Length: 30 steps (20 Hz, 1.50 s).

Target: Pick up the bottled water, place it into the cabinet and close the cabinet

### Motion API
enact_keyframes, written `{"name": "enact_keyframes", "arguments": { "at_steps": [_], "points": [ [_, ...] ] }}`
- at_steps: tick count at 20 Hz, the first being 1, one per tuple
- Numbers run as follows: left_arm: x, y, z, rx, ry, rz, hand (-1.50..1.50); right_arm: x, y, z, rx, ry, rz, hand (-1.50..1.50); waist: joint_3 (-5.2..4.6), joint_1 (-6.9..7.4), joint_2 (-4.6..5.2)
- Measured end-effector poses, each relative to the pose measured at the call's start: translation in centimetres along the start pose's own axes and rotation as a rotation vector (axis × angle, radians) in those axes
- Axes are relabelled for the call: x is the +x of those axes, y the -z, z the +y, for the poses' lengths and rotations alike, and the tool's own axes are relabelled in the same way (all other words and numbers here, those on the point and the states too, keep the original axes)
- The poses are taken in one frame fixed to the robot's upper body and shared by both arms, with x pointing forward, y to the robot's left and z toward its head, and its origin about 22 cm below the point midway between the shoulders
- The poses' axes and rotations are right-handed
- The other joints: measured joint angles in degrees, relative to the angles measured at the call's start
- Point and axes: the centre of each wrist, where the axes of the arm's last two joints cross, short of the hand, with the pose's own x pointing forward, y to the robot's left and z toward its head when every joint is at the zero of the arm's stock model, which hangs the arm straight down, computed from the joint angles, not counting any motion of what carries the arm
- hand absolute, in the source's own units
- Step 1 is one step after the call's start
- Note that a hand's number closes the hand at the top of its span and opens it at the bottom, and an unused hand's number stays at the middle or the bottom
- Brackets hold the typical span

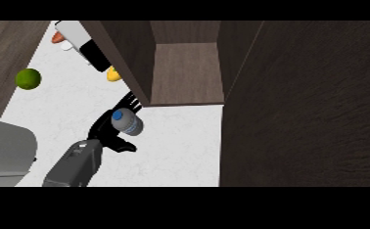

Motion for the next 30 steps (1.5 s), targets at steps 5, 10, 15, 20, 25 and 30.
{"name": "enact_keyframes", "arguments": {
  "at_steps": [5,10,15,20,25,30],
  "points": [
    [-0.1,0.2,-0.3,-0.031,-0.015,0.005,-1.50,-0.2,0.0,-0.1,0.003,0.006,0.010,-1.50,0.13,0.07,-0.05],
    [-0.6,-0.2,-0.4,-0.048,-0.005,0.041,1.50,-0.1,-0.2,0.0,0.000,0.011,0.010,-1.50,0.09,0.08,0.04],
    [-0.4,1.4,-1.7,-0.096,-0.022,0.013,1.50,-0.2,-0.1,-0.5,-0.001,0.003,0.010,-1.50,0.04,0.16,-0.07],
    [-1.4,0.2,-1.4,-0.015,-0.024,-0.048,1.50,-0.6,0.0,-0.2,-0.006,-0.001,0.007,-1.50,0.05,0.59,-0.22],
    [-2.4,-3.8,1.1,0.247,-0.069,-0.206,1.50,-1.0,-0.3,-0.6,-0.029,-0.008,0.014,-1.50,0.12,1.83,-0.57],
    [-2.9,-5.8,1.9,0.359,-0.091,-0.293,1.50,-0.9,-0.6,-0.7,-0.021,-0.011,0.022,-1.50,0.18,1.72,-0.69]
  ]
}}
